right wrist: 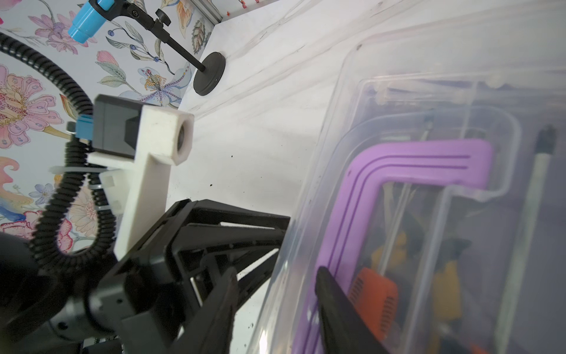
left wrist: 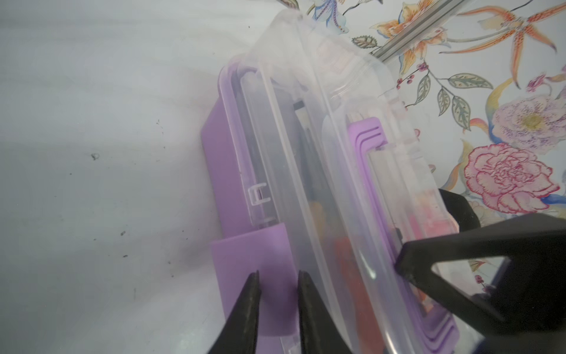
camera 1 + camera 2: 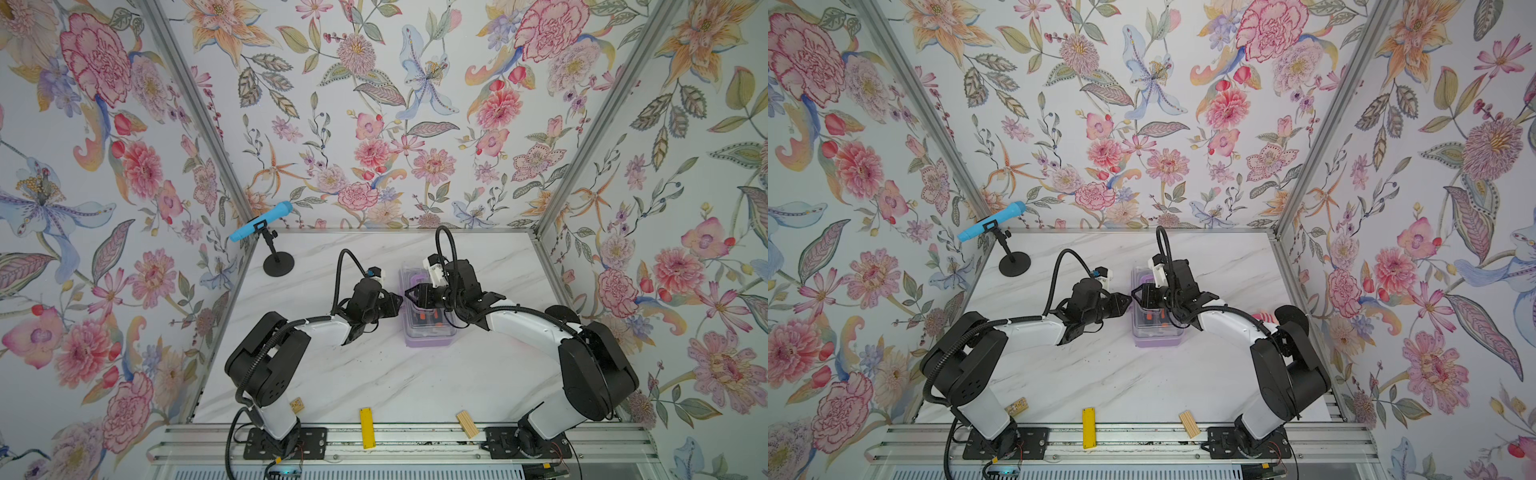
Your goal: Pack the tool kit
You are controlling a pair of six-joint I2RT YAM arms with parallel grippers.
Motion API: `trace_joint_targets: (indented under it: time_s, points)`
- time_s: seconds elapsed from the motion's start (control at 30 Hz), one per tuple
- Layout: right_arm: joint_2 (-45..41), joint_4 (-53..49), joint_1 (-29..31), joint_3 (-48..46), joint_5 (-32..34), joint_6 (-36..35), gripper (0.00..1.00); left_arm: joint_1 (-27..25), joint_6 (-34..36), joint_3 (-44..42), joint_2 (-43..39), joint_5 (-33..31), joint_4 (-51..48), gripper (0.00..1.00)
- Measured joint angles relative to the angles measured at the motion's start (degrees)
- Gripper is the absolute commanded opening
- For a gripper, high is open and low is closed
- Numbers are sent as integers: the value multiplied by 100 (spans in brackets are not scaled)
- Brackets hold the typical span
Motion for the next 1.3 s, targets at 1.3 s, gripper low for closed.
trace_joint_targets:
  time_s: [1.3]
  points:
    - [-1141, -1775, -1128, 42, 144, 39, 43, 450, 588, -111, -667, -581, -898, 35]
